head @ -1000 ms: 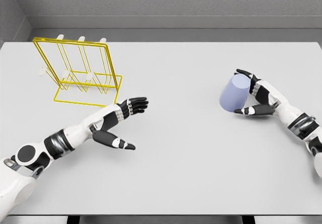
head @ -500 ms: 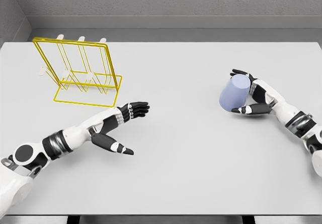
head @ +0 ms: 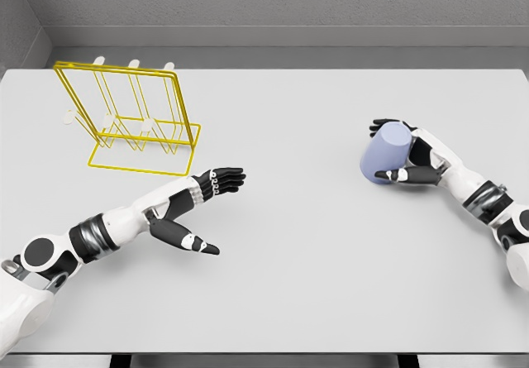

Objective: Place the cup on the cup holder with both arms

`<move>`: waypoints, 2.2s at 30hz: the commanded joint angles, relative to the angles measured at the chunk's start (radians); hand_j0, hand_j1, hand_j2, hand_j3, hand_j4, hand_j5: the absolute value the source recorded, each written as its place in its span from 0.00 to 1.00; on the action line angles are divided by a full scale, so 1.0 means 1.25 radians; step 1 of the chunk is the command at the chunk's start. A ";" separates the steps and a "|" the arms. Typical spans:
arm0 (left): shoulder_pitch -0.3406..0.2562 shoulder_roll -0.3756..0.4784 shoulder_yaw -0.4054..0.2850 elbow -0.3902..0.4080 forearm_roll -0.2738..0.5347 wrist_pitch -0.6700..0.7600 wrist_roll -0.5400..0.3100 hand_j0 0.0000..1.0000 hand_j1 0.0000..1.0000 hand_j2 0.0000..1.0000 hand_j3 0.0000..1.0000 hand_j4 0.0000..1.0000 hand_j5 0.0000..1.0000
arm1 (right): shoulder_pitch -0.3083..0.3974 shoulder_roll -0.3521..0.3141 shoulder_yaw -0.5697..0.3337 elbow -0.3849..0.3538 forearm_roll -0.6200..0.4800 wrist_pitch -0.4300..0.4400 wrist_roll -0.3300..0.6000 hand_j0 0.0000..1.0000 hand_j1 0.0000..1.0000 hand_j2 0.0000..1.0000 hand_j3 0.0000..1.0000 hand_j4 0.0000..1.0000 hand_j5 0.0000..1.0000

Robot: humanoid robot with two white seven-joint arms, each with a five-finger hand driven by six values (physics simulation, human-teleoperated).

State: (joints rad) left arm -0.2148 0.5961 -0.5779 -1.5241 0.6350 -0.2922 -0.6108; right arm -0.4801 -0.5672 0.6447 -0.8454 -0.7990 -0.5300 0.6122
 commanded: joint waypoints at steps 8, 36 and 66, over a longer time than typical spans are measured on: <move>0.000 0.010 0.001 -0.001 0.006 -0.001 0.000 1.00 1.00 1.00 1.00 1.00 1.00 | -0.006 -0.001 0.001 -0.007 0.006 -0.008 -0.001 0.72 0.72 0.72 0.72 0.72 0.72; 0.001 0.021 0.002 0.001 0.010 0.004 0.000 1.00 1.00 1.00 1.00 1.00 1.00 | -0.015 -0.005 0.062 -0.235 0.007 -0.026 -0.001 0.72 0.72 0.72 0.72 0.72 0.72; -0.049 -0.061 0.028 0.161 -0.012 0.004 0.000 1.00 1.00 1.00 1.00 1.00 1.00 | -0.039 0.103 0.216 -0.250 0.008 -0.017 -0.001 0.72 0.72 0.72 0.72 0.72 0.72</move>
State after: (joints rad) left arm -0.2776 0.5199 -0.5551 -1.3266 0.6220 -0.2862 -0.6107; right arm -0.5277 -0.4454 0.9070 -1.1598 -0.7814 -0.5530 0.6106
